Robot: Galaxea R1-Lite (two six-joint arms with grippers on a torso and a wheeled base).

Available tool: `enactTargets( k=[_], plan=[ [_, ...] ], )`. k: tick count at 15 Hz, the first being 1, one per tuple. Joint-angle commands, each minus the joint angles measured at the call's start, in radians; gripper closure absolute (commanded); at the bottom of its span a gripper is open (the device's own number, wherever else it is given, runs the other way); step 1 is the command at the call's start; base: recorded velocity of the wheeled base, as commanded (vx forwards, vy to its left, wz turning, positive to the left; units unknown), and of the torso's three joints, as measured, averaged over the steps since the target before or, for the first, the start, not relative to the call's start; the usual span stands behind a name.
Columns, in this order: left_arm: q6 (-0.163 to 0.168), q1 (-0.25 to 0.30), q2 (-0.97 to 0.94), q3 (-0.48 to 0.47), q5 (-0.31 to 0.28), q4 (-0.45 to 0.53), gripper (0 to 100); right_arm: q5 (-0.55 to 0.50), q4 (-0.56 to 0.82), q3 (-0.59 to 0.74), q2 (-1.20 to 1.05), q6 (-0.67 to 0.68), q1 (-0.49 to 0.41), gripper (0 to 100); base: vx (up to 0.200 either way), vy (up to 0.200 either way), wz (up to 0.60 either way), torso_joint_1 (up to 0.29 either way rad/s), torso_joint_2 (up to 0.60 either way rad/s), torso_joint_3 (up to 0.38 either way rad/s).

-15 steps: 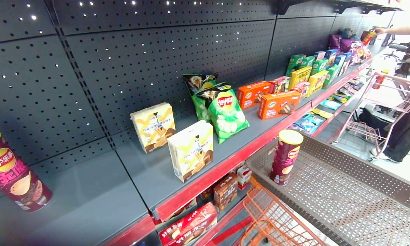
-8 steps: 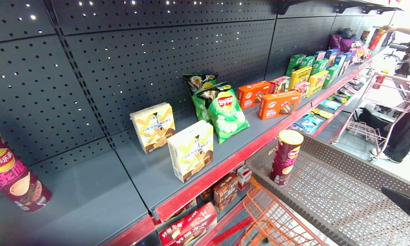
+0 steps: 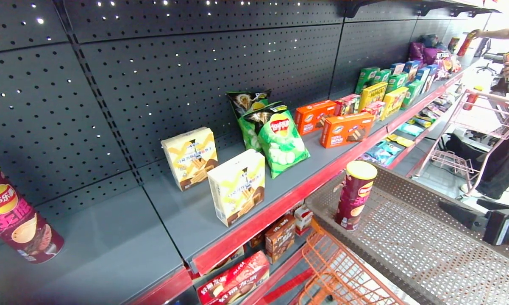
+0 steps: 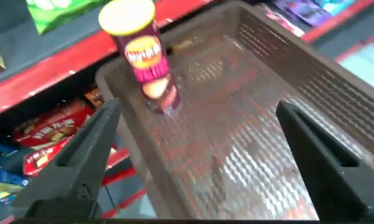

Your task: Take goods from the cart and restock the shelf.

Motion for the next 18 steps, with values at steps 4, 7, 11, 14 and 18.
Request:
enactTargets(
  k=[4,7,11,14,18],
  plan=[
    [-0.001,0.0,0.001,0.0,0.001,0.0,0,0.131,-0.155,-0.12,0.318,-0.044,0.024,0,0.0,0.0,0.0,0.0,0.0,0.0],
    [-0.001,0.0,0.001,0.0,0.001,0.0,0,0.236,-0.174,-0.143,0.38,-0.101,0.063,0,0.0,0.0,0.0,0.0,0.0,0.0],
    [-0.001,0.001,0.001,0.0,0.001,0.0,0,0.342,-0.197,-0.166,0.461,-0.123,0.106,0,0.0,0.0,0.0,0.0,0.0,0.0],
    [-0.001,0.001,0.001,-0.001,0.001,0.0,0,0.362,-0.252,-0.175,0.515,-0.121,0.106,0,0.0,0.0,0.0,0.0,0.0,0.0],
    [-0.001,0.001,0.001,0.0,0.001,0.0,0,0.362,-0.257,-0.255,0.593,-0.119,0.116,0,0.0,0.0,0.0,0.0,0.0,0.0]
  ],
)
